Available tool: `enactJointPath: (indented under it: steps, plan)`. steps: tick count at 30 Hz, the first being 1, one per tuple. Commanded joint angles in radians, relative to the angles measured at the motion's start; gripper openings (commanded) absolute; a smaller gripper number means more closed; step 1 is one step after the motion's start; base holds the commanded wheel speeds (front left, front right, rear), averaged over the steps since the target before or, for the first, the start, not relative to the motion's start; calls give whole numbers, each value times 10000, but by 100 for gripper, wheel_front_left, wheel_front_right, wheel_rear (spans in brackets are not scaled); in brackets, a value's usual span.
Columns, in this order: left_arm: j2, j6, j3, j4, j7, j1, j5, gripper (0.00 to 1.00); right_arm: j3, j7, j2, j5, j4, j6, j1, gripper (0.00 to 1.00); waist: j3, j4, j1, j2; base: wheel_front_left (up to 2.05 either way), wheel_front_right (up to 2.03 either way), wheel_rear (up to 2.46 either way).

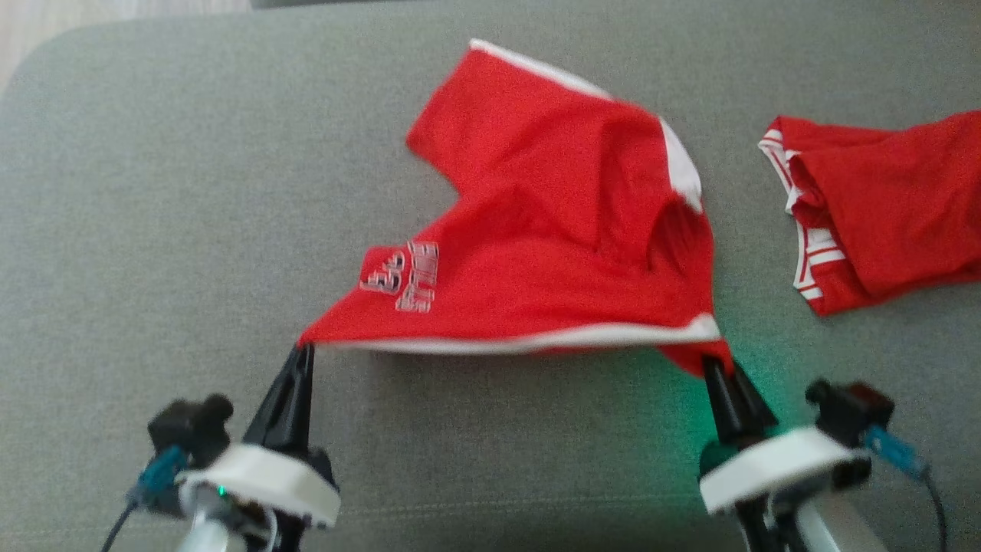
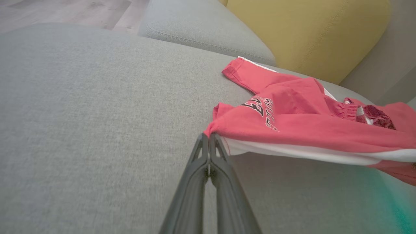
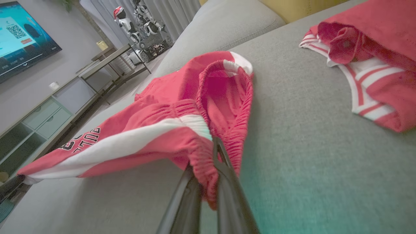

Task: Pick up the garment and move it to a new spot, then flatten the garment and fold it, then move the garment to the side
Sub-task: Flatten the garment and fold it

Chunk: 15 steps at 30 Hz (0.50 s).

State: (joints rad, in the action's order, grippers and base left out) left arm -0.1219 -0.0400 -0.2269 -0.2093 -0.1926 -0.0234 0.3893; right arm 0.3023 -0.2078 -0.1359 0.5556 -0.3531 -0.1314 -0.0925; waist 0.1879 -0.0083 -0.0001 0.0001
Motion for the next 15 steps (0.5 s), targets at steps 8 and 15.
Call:
enactJointPath:
  steps: [8,15]
  plan:
    - [-386,808,461,2710,903,1527,70,0,-759,1035,549,-841,2750,7,2231,0,-455,6,1,-1,0,0,0]
    - [-618,874,470,3535,1329,1600,96,0,-1152,1710,776,-1058,3732,7,2563,0,-402,-126,1,-1,0,0,0]
